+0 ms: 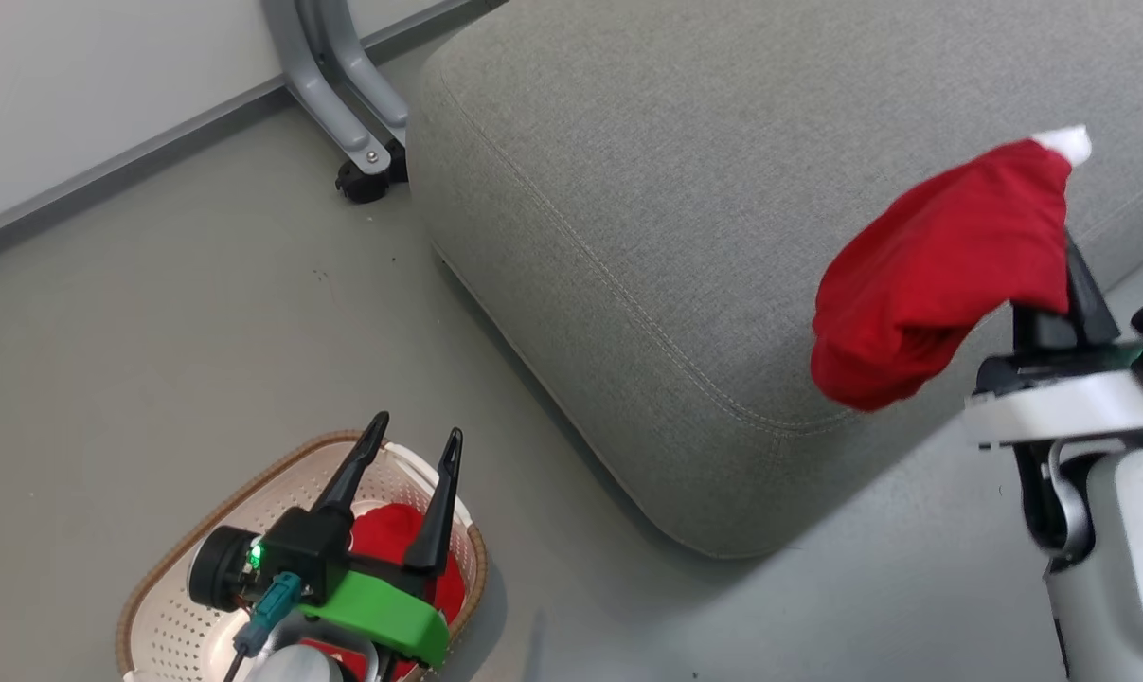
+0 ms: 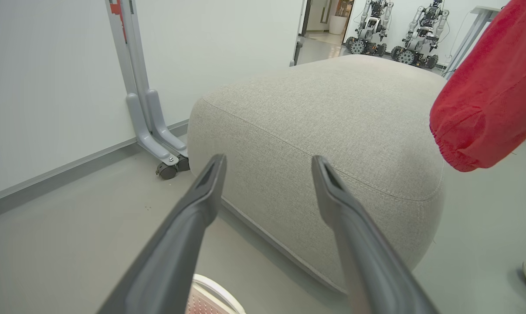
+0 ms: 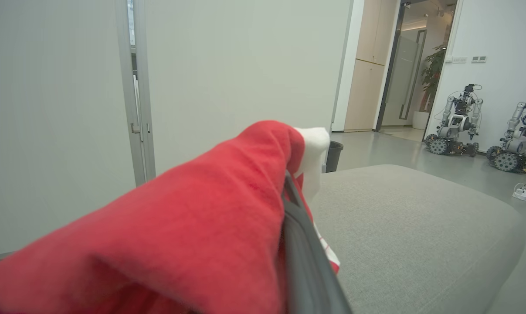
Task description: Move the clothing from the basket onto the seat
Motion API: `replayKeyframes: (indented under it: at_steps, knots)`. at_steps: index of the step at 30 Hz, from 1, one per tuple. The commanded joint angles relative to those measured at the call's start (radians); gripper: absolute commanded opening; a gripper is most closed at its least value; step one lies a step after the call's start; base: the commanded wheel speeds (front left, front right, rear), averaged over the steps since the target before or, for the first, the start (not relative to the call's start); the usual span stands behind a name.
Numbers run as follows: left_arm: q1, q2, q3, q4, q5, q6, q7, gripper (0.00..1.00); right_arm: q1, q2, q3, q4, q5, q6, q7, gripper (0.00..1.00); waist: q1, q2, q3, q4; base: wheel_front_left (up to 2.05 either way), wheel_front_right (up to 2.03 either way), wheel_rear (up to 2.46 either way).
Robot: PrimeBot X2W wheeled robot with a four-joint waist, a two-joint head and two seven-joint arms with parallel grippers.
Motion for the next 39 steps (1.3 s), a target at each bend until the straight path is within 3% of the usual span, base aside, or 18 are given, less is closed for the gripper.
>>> replayKeyframes:
  at_steps: [1,15,25,36,39]
  knots:
    - [0.005,0.018,0.007,-0.02,0.008,-0.002,0.0,1.0,-0.059,-0.007,-0.002,0.014,0.018,0.0,-0.003,0.0,0.0,-0.0001,0.057,0.0,0.0,0.0,0.0]
    - [-0.163,0.139,-0.124,-0.168,0.057,-0.001,0.0,1.0,-0.54,-0.166,-0.126,0.169,0.047,0.0,-0.003,0.0,0.0,-0.0001,0.329,0.121,0.0,0.0,0.0]
    - [-0.251,0.218,-0.213,-0.216,0.083,-0.001,0.0,1.0,-0.73,-0.222,-0.229,0.291,0.042,0.0,-0.003,0.0,0.0,-0.0001,0.451,0.186,0.0,0.0,0.0]
    - [-0.269,0.24,-0.197,-0.238,0.094,-0.001,0.0,1.0,-0.796,-0.226,-0.289,0.464,-0.042,0.0,-0.003,0.0,0.0,-0.0001,0.539,0.245,0.0,0.0,0.0]
    - [-0.261,0.241,-0.181,-0.235,0.106,-0.001,0.0,1.0,-0.776,-0.186,-0.316,0.542,-0.088,-0.001,-0.003,0.0,0.0,-0.0001,0.552,0.249,0.0,0.0,0.0]
